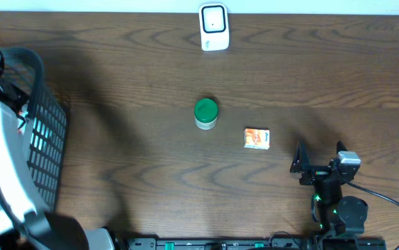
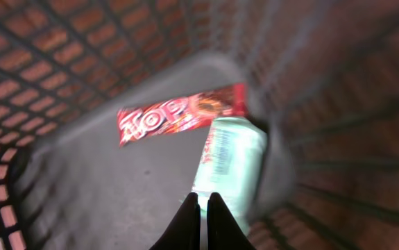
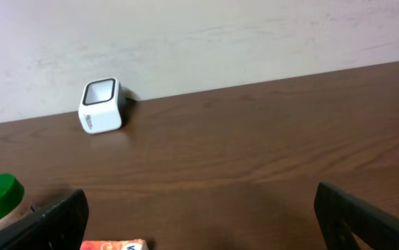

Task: Scan the item barcode

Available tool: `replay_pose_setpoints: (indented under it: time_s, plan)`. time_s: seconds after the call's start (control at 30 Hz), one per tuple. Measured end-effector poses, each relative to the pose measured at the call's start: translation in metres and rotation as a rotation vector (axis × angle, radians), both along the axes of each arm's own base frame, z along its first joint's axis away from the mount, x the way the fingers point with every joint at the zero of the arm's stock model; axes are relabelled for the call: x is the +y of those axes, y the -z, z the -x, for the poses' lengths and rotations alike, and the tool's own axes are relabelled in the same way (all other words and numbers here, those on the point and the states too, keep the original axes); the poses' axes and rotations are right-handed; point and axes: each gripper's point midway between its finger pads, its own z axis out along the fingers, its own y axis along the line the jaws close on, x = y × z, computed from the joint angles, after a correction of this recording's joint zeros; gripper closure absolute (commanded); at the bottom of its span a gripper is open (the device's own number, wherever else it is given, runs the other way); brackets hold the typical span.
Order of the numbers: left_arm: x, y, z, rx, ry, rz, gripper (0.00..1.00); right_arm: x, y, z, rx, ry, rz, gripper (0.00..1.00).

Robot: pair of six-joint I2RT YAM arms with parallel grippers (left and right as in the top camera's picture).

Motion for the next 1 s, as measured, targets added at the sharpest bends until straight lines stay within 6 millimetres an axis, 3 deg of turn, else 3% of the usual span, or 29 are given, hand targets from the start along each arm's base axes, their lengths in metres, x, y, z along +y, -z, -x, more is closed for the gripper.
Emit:
replay_pose_setpoints:
  time_s: [0.2, 0.23, 0.27, 0.3, 0.4, 0.53, 0.7, 1.0]
  plan:
    - [-0.039, -0.086, 0.022, -0.242, 0.077, -0.100, 0.93, 0.000, 0.000, 0.000, 0.000, 0.000, 0.000, 0.01]
    - [-0.044, -0.097, 0.027, -0.274, 0.082, -0.112, 0.85, 0.000, 0.000, 0.000, 0.000, 0.000, 0.000, 0.01]
    - [-0.046, -0.105, 0.032, -0.297, 0.085, -0.124, 0.59, 0.000, 0.000, 0.000, 0.000, 0.000, 0.000, 0.01]
    - [-0.048, -0.112, 0.036, -0.316, 0.083, -0.133, 0.40, 0.000, 0.000, 0.000, 0.000, 0.000, 0.000, 0.01]
    - [-0.047, -0.117, 0.042, -0.334, 0.061, -0.131, 0.20, 0.000, 0.000, 0.000, 0.000, 0.000, 0.000, 0.01]
    - [-0.036, -0.090, 0.035, -0.267, 0.011, -0.078, 0.16, 0.000, 0.000, 0.000, 0.000, 0.000, 0.000, 0.01]
    - [-0.015, -0.036, 0.014, -0.126, -0.041, 0.004, 0.16, 0.000, 0.000, 0.000, 0.000, 0.000, 0.000, 0.01]
    - [0.025, 0.047, 0.008, 0.002, -0.133, 0.199, 0.16, 0.000, 0.000, 0.000, 0.000, 0.000, 0.000, 0.01]
